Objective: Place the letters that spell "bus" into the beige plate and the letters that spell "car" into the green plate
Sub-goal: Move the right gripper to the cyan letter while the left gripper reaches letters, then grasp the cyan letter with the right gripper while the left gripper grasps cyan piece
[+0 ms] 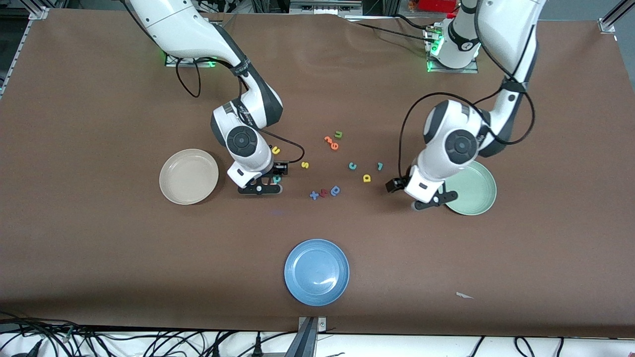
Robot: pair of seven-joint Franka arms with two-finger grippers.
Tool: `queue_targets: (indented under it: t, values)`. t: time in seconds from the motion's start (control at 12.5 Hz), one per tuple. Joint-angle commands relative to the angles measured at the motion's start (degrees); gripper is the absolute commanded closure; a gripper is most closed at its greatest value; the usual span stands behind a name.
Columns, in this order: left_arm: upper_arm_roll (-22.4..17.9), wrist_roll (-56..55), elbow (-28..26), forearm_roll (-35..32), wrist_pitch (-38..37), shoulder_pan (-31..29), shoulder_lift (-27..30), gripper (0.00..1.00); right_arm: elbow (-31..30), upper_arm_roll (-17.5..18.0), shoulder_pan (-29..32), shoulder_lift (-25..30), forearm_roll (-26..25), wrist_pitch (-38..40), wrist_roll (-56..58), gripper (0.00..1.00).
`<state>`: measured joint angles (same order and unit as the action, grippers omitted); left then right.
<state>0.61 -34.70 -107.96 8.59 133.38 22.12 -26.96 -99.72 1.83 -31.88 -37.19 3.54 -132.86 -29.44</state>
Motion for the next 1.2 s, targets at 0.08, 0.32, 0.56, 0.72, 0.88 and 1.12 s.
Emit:
queue_targets:
  t: [0.08, 0.32, 0.56, 0.72, 0.88, 1.12]
  values:
    - [-0.3, -1.3, -3.4, 1.6, 1.9, 1.9, 0.3, 0.01, -0.5, -0.1, -0.7, -1.3, 0.9, -3.4, -0.6, 0.30]
    - [2.4, -2.9, -7.9, 1.5, 9.1, 2.0, 0.2, 0.01, -0.4, -0.1, -1.0, -1.5, 0.9, -3.8, -0.8, 0.35]
    - [4.4, -4.3, -11.0, 1.5, 15.0, 2.5, -1.0, 0.02, 0.1, -0.1, -1.2, -2.0, 0.9, -4.0, -0.7, 0.39]
    - [4.4, -4.6, -11.1, 1.4, 15.1, 3.6, -1.9, 0.09, 0.0, -0.1, -1.3, -2.6, 0.9, -5.9, -0.7, 0.39]
    - [4.5, -4.4, -12.4, 1.0, 15.0, 3.6, -1.7, 0.19, 0.1, -0.1, -1.7, -3.2, 0.8, -7.0, -0.6, 0.43]
    - [4.5, -3.6, -13.2, 0.7, 15.0, 3.5, -1.5, 0.36, 0.1, -0.1, -1.8, -3.2, 0.6, -7.1, -0.6, 0.67]
